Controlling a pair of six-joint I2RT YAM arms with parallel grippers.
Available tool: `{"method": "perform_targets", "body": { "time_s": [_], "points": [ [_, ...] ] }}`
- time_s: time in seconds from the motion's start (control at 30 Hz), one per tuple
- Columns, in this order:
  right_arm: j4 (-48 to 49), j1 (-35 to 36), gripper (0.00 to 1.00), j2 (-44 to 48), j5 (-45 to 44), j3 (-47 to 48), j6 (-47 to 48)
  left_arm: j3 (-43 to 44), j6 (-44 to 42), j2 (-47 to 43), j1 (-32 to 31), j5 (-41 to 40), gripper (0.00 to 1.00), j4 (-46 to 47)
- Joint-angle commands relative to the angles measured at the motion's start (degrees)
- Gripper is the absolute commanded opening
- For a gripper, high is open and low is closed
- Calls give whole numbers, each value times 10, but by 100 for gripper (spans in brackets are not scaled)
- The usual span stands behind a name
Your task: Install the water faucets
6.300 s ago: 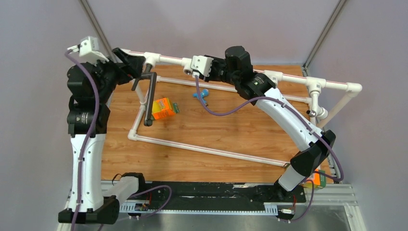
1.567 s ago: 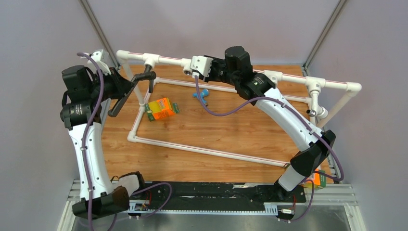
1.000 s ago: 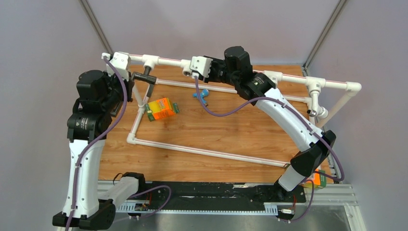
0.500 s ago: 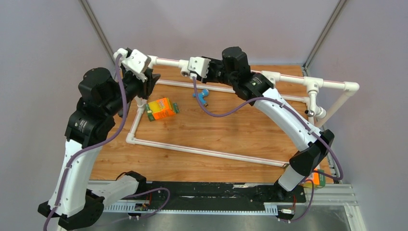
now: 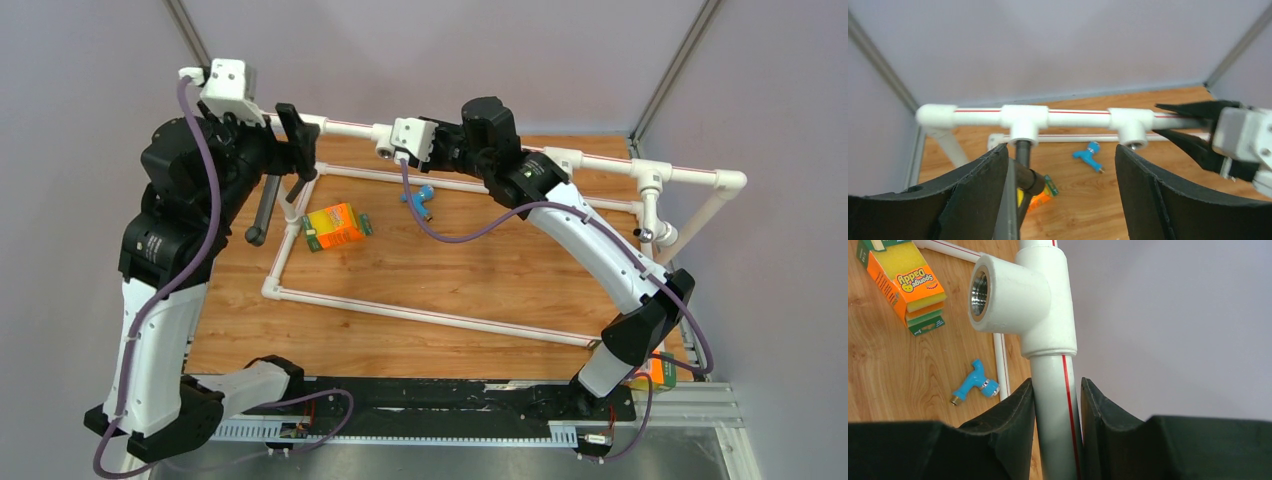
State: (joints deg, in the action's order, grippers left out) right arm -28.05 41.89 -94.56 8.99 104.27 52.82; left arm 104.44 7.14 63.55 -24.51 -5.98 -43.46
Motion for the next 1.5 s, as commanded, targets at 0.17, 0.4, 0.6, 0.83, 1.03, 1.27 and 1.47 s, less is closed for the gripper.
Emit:
{"method": "perform_targets", "body": {
  "time_s": [0.17, 0.4, 0.6, 0.83, 1.03, 1.27, 1.47],
  "points": [
    [-43, 23, 0, -25, 32, -26, -65, 66, 96, 81, 23, -185, 87, -137],
    [-42, 23, 0, -22, 30, -29, -62, 48, 87, 92, 53, -153, 86, -120],
    [-42, 23, 0, -22, 31, -30, -61, -10, 104, 81, 126, -37, 83, -100],
    [-40, 23, 0, -21, 30, -35, -58, -108, 94, 16, 220, 202, 75, 6],
    [-40, 23, 0, -21, 31, -34, -58, -134, 104, 10, 268, 342, 68, 39],
    [-39, 23, 0, -19, 29, -36, -58, -124, 85, 13, 270, 388, 49, 54],
    [-39, 23, 0, -24, 33, -31, -60, -111, -7, 12, 232, 388, 15, 39]
  ]
}}
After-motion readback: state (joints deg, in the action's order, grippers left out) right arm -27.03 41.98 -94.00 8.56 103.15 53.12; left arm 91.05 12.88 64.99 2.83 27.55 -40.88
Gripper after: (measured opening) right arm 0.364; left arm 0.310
